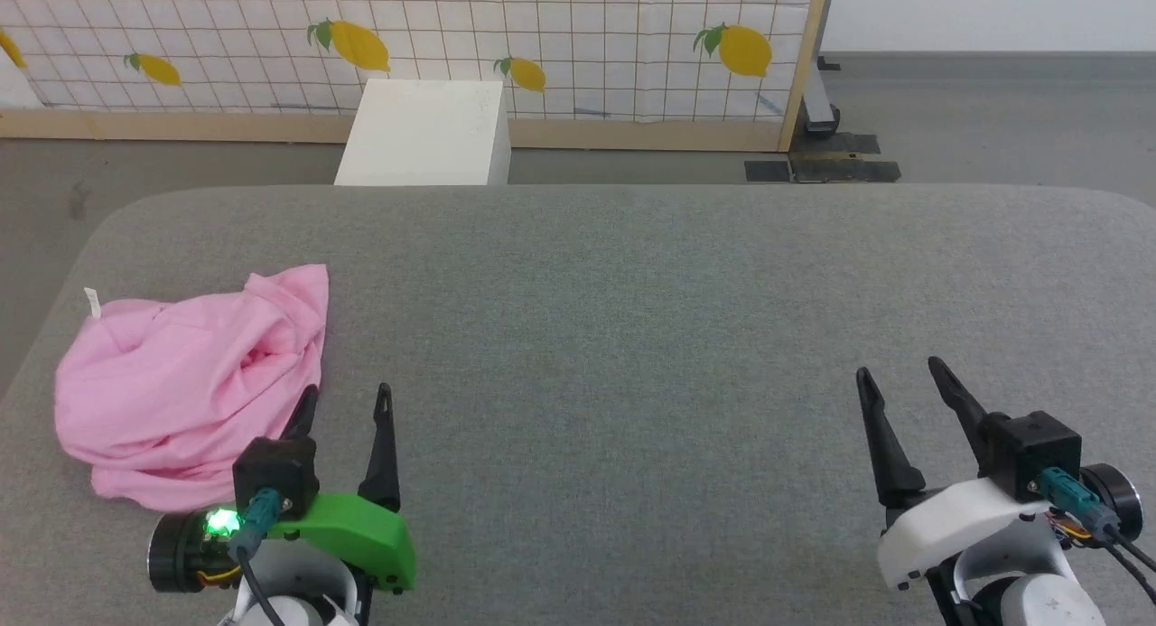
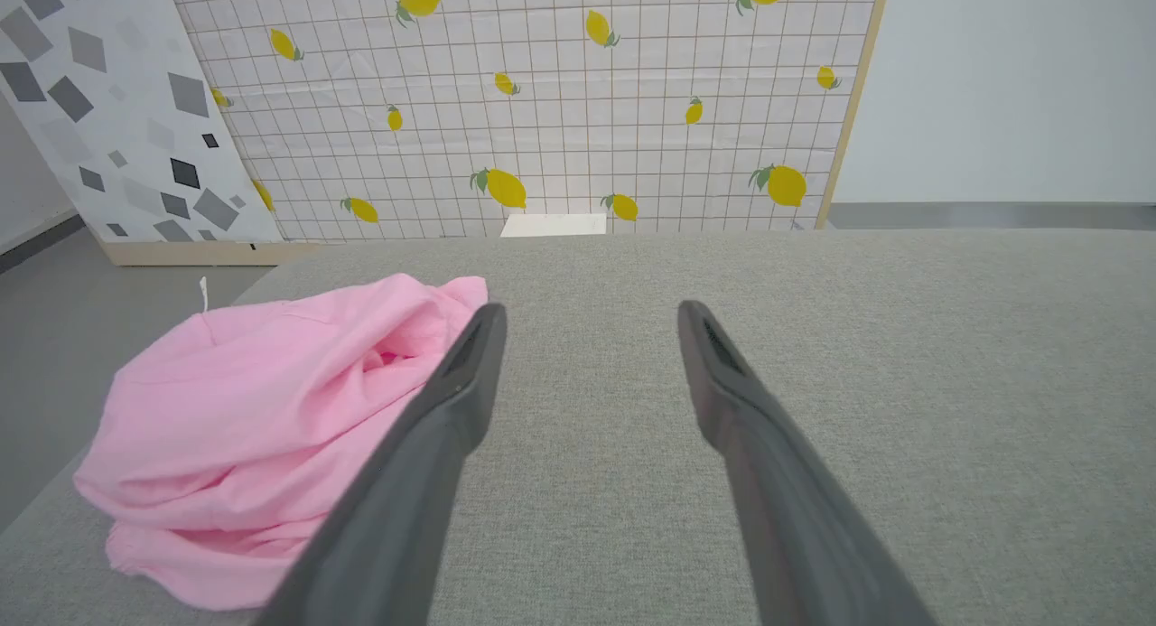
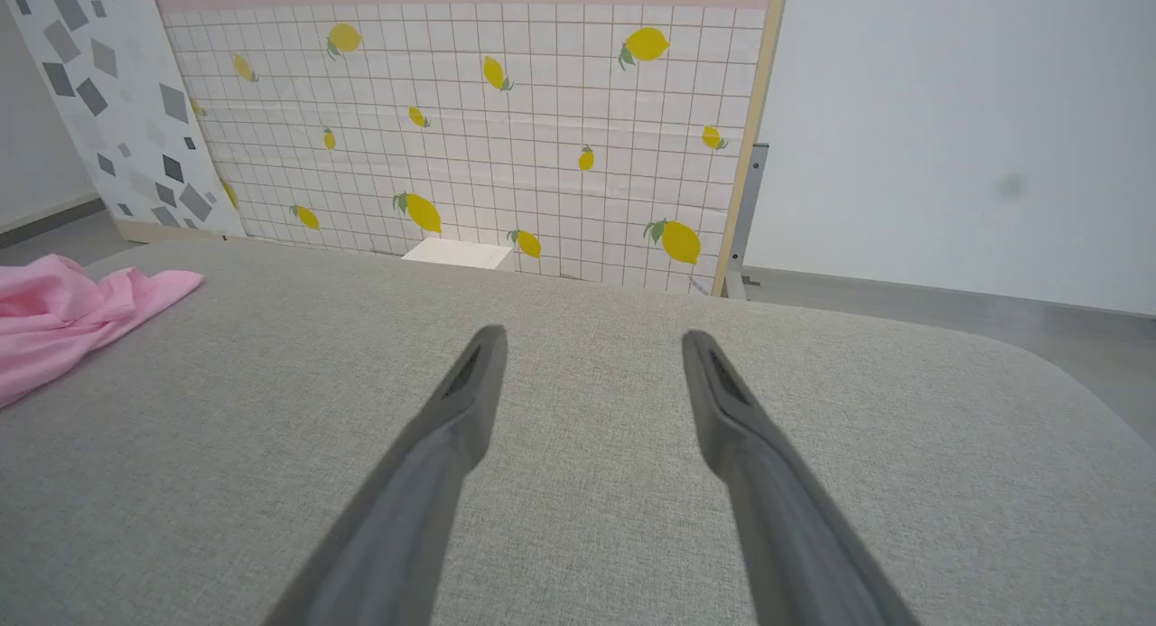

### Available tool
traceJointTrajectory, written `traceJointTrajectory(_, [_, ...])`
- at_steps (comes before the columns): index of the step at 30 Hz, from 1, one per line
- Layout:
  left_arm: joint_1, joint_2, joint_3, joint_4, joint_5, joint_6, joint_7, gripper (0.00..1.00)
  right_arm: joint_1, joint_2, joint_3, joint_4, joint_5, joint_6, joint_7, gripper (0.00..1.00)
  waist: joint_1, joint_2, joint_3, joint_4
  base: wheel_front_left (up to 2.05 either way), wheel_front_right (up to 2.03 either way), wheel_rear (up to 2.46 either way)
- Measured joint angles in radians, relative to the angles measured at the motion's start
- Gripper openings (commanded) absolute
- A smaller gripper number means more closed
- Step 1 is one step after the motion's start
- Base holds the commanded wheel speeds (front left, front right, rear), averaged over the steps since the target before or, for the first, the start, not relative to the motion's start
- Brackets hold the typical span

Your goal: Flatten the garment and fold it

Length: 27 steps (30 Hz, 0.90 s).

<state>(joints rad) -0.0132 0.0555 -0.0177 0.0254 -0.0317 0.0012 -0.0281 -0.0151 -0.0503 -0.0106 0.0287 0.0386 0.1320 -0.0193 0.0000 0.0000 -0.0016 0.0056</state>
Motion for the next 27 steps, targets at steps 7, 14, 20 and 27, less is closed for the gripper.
traceJointTrajectory(7, [-0.001,0.0,0.0,0.007,-0.008,0.001,-0.012,1.0,0.0,0.0,-0.003,0.01,0.022,0.0,-0.008,1.0,0.0,0.0,0.0,0.018,0.0,0.0,0.0])
traceJointTrajectory(14, [-0.001,0.0,0.002,0.015,-0.017,0.005,-0.028,1.0,0.0,0.0,-0.004,0.02,0.036,0.0,-0.016,1.0,0.0,0.0,0.001,0.049,0.0,0.0,0.0])
traceJointTrajectory(20, [-0.001,0.0,0.004,0.021,-0.023,0.009,-0.04,1.0,0.0,0.0,-0.006,0.027,0.052,0.0,-0.022,1.0,0.0,0.0,0.0,0.085,0.0,0.0,0.0])
traceJointTrajectory(27, [-0.001,0.001,0.006,0.026,-0.04,0.009,-0.055,1.0,0.0,0.0,-0.006,0.034,0.068,0.0,-0.026,1.0,0.0,0.0,0.002,0.132,0.0,0.0,0.0])
